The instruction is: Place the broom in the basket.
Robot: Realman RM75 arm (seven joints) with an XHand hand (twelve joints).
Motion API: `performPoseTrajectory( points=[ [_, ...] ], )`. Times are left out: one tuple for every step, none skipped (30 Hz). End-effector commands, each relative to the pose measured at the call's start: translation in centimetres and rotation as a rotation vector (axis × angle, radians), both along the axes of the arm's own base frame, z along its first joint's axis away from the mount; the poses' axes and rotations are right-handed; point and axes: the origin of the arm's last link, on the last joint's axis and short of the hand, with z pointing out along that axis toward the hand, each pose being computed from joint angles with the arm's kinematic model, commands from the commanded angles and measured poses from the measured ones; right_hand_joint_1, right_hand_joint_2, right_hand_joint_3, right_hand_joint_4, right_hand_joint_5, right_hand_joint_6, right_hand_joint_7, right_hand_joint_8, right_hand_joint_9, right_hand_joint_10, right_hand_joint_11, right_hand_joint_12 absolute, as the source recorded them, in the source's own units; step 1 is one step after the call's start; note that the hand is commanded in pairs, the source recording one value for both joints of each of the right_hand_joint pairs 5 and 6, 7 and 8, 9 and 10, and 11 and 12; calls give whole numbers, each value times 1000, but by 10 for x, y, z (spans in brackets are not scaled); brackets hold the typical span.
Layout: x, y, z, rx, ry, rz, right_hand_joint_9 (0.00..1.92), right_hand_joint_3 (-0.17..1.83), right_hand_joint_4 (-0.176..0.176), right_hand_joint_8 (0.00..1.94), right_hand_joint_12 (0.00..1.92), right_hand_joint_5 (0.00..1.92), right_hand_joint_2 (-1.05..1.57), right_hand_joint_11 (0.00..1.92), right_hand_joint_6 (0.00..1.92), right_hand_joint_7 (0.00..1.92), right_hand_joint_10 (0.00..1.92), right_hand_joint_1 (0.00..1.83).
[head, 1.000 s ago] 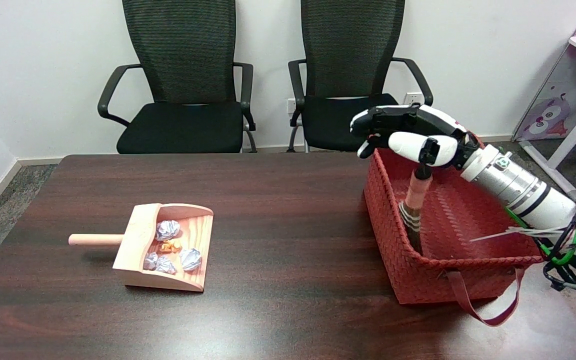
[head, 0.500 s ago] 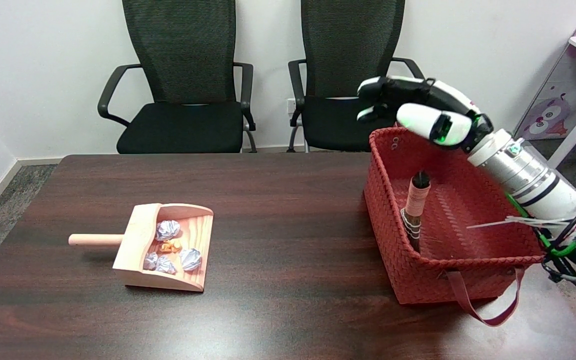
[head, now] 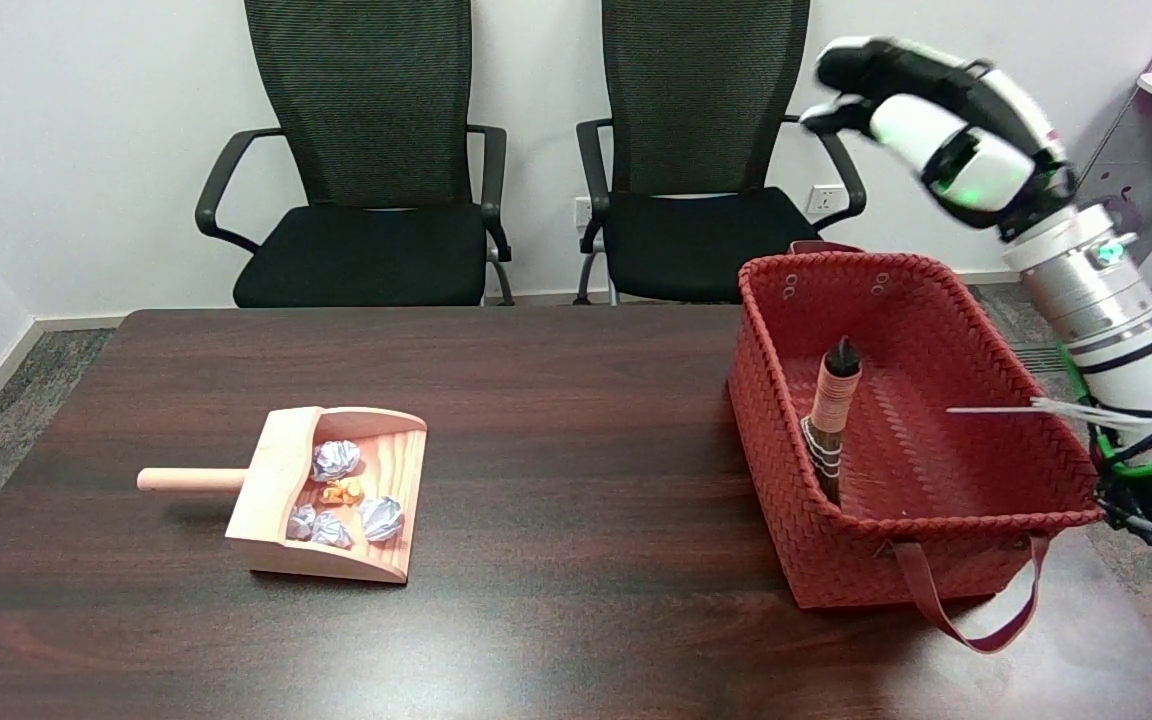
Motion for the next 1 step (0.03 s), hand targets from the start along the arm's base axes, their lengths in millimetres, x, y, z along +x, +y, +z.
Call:
performPoseTrajectory(
  points=[
    [23,32,47,-244,-67,227,408,998,-176,544,628,544,878,628,544,544,408,803]
  ],
)
